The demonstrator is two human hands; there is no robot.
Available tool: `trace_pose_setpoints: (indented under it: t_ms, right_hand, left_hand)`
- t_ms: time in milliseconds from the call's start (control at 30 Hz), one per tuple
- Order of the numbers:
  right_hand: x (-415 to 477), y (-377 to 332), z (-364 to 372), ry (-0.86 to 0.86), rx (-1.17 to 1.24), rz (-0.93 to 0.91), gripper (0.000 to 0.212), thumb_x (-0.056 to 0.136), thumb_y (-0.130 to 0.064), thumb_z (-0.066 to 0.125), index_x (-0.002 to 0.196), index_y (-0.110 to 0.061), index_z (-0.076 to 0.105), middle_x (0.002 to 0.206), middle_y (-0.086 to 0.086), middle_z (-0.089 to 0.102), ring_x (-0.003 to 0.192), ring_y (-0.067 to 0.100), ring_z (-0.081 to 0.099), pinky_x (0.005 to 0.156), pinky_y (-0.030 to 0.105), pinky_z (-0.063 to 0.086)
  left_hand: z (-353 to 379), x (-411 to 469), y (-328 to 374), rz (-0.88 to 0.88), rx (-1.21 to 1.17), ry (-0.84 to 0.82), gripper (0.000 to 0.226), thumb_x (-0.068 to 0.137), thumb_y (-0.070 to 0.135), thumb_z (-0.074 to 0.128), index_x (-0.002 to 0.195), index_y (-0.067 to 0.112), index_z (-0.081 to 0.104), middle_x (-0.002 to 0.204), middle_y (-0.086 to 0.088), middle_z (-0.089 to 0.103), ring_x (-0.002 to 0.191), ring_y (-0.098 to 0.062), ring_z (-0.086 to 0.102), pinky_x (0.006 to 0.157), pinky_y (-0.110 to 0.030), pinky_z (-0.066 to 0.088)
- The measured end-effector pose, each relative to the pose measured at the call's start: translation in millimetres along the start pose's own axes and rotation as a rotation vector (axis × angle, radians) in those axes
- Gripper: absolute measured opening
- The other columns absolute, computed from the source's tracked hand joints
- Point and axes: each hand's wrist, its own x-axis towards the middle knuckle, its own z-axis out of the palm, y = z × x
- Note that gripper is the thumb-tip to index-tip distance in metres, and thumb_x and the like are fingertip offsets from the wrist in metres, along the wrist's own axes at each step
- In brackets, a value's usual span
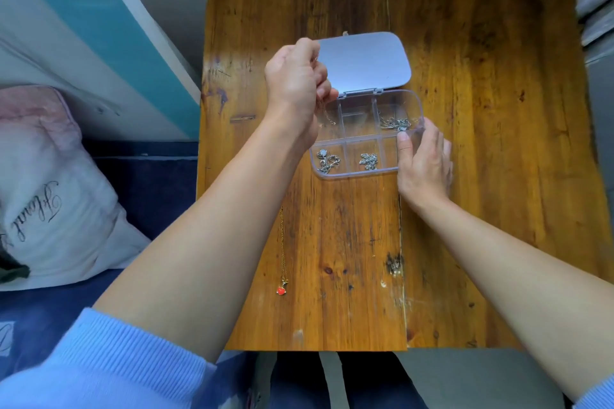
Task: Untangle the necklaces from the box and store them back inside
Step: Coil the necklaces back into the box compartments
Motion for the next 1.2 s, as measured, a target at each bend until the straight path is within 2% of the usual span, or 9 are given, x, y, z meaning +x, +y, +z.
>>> trace_pose_setpoints:
  t_ms: [167,267,500,567,667,800,900,1067,1200]
  right_hand:
    - [0,1,0,0.005,-0.001,-0.01,0.054,0.099,-0.047,0.035,0.144,-0.016,0.034,0.142,0.007,0.047,0.131,0.025,0.037,0.102,0.047,0.032]
    - [0,1,0,0.006,-0.006,-0.012,0.054,0.099,-0.047,0.035,0.143,-0.015,0.035,0.141,0.007,0.048,0.13,0.025,0.038,0.1,0.047,0.033]
    - [-1,1,-1,-0.005,-0.001,-0.008,0.055,0.099,-0.046,0.036,0.144,-0.014,0.034,0.143,0.007,0.046,0.131,0.025,0.037,0.101,0.047,0.032]
    - [-1,0,-5,-0.056,-0.008,0.001,0.057,0.099,-0.048,0.037,0.146,-0.015,0.031,0.146,0.007,0.043,0.134,0.026,0.034,0.104,0.049,0.03]
    - [-1,-3,-17,-0.139,-0.033,0.002,0.063,0.097,-0.05,0.04,0.148,-0.015,0.027,0.149,0.008,0.039,0.135,0.028,0.033,0.105,0.048,0.031]
    - [-23,-15,-39,0.028,-0.004,-0.157,0.055,0.094,-0.038,0.052,0.141,-0.012,0.041,0.141,0.011,0.046,0.128,0.028,0.04,0.101,0.04,0.034]
    - [-61,-29,-41,0.115,0.091,-0.306,0.038,0.088,-0.028,0.058,0.123,-0.013,0.058,0.119,0.009,0.06,0.109,0.025,0.052,0.087,0.033,0.04]
    - [-136,-39,-11,-0.261,0.107,-0.266,0.017,0.089,-0.026,0.066,0.104,-0.019,0.068,0.094,-0.006,0.068,0.082,0.011,0.062,0.068,0.026,0.05]
    - [-183,-44,19,-0.556,-0.039,-0.23,0.026,0.086,-0.054,0.06,0.097,-0.03,0.063,0.079,-0.018,0.06,0.074,0.002,0.056,0.067,0.025,0.051]
  left_hand:
    - [4,14,-21,-0.021,0.157,0.054,0.018,0.089,0.007,0.047,0.071,0.01,0.046,0.052,-0.002,0.042,0.045,-0.014,0.04,0.052,-0.03,0.043]
    - [-3,15,-32,0.137,0.458,0.035,0.015,0.083,0.006,0.055,0.069,0.006,0.053,0.061,-0.006,0.051,0.057,-0.016,0.052,0.059,-0.033,0.046]
    - [-34,13,-48,0.437,1.08,-0.018,0.009,0.08,0.018,0.064,0.073,0.012,0.064,0.091,-0.005,0.058,0.087,-0.02,0.054,0.076,-0.03,0.042]
    - [-42,13,-49,0.427,1.172,-0.009,0.011,0.083,0.021,0.065,0.079,0.012,0.068,0.098,-0.006,0.06,0.092,-0.02,0.054,0.081,-0.031,0.043]
    - [-60,11,-45,0.417,1.157,0.076,0.013,0.085,0.023,0.066,0.082,0.012,0.069,0.093,-0.004,0.061,0.082,-0.016,0.054,0.075,-0.028,0.045]
    - [-94,12,-39,0.284,1.142,0.121,0.012,0.088,0.023,0.066,0.086,0.012,0.07,0.081,-0.001,0.065,0.08,-0.017,0.062,0.071,-0.031,0.053]
    - [-114,14,-44,0.126,1.225,0.046,0.015,0.089,0.026,0.068,0.091,0.011,0.071,0.088,-0.003,0.067,0.085,-0.019,0.063,0.074,-0.034,0.054]
    - [-124,16,-55,-0.002,1.222,0.006,0.026,0.082,0.037,0.074,0.08,0.012,0.067,0.08,-0.005,0.068,0.08,-0.023,0.066,0.076,-0.044,0.059]
    - [-119,17,-59,0.005,1.324,0.022,0.034,0.074,0.045,0.079,0.072,0.017,0.062,0.073,0.001,0.066,0.072,-0.018,0.063,0.061,-0.034,0.051]
